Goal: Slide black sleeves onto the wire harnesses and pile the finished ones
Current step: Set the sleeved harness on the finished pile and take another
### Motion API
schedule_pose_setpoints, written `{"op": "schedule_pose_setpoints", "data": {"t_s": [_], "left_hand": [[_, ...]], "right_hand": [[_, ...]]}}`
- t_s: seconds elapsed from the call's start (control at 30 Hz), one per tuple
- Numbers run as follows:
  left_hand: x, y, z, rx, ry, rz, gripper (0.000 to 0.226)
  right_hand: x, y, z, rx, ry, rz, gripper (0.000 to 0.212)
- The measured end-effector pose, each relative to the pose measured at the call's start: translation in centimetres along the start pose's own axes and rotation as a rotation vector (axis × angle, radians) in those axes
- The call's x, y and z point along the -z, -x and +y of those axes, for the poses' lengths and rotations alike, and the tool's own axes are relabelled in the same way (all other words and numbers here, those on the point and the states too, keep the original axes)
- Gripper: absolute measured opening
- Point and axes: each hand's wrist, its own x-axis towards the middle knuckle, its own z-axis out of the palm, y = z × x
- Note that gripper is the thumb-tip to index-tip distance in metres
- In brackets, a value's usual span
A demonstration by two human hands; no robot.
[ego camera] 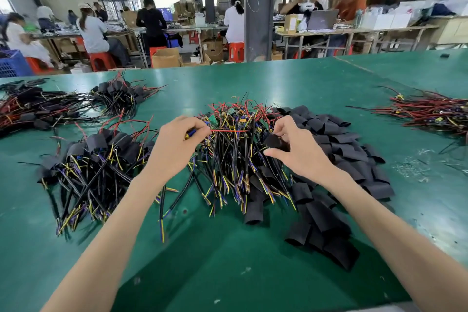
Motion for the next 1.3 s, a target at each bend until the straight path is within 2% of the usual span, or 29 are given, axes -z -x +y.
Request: {"op": "schedule_pose_setpoints", "data": {"t_s": [0.13, 0.47, 0.83, 1.3], "left_hand": [[0.5, 0.6, -0.6, 0.038, 0.119, 0.002, 0.015], [-0.7, 1.3, -0.9, 0.07, 0.293, -0.055, 0.015], [-0.7, 1.5, -0.9, 0.035, 0.317, -0.067, 0.015], [-0.8, 1.4, -1.4, 0.048, 0.315, -0.102, 0.015]], "right_hand": [[0.1, 0.1, -1.0, -0.043, -0.114, -0.023, 0.05], [-0.1, 0.6, -2.1, -0.065, -0.189, -0.004, 0.053], [-0.1, 0.5, -1.9, -0.111, -0.2, 0.079, 0.052], [0.2, 0.5, -2.2, -0.053, -0.302, 0.063, 0.053]]}}
